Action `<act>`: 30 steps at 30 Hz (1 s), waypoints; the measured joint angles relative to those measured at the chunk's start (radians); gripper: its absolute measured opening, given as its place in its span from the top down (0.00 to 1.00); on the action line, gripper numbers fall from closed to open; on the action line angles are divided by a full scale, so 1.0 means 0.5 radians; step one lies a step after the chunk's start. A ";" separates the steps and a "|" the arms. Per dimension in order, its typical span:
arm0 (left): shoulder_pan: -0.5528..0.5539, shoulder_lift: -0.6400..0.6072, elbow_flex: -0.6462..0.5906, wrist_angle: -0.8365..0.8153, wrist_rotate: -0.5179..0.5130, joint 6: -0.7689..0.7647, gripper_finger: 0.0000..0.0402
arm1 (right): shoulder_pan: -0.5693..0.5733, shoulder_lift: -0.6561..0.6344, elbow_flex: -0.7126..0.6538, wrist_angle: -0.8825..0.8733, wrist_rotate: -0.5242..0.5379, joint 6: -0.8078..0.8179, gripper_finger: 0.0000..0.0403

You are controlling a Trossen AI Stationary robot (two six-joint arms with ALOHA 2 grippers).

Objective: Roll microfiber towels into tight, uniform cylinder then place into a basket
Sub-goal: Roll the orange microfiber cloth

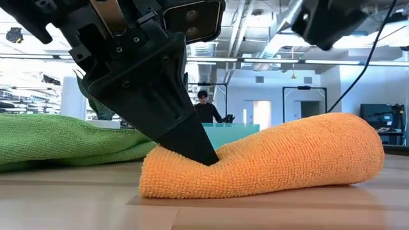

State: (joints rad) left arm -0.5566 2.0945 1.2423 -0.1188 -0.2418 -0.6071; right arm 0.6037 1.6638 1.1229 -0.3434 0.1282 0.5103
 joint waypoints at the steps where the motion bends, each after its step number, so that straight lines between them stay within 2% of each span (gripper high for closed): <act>1: 0.001 0.000 0.000 0.000 -0.001 0.000 0.92 | 0.034 0.042 0.002 0.104 0.039 -0.057 0.56; 4: 0.001 0.000 -0.002 0.006 -0.005 0.000 0.92 | 0.107 0.171 0.002 0.311 0.141 -0.231 0.57; 8: 0.001 0.000 -0.003 0.012 -0.010 -0.010 0.92 | 0.129 0.284 0.002 0.391 0.166 -0.197 0.63; 11: 0.001 0.001 -0.005 0.026 -0.012 -0.009 0.92 | 0.125 0.324 0.001 0.385 0.180 -0.090 0.71; 18: 0.003 0.001 -0.005 0.027 -0.015 -0.011 0.92 | 0.097 0.348 0.003 0.352 0.179 -0.080 0.97; 25: 0.003 0.001 -0.005 0.027 -0.017 -0.011 0.92 | 0.074 0.416 0.009 0.234 0.187 0.060 0.93; 30: 0.003 0.001 -0.005 0.027 -0.020 -0.013 0.92 | 0.076 0.476 0.008 0.128 0.212 0.159 0.98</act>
State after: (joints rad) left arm -0.5552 2.0949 1.2396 -0.1051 -0.2516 -0.6136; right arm 0.6415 1.9019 1.1271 -0.2793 0.2339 0.5899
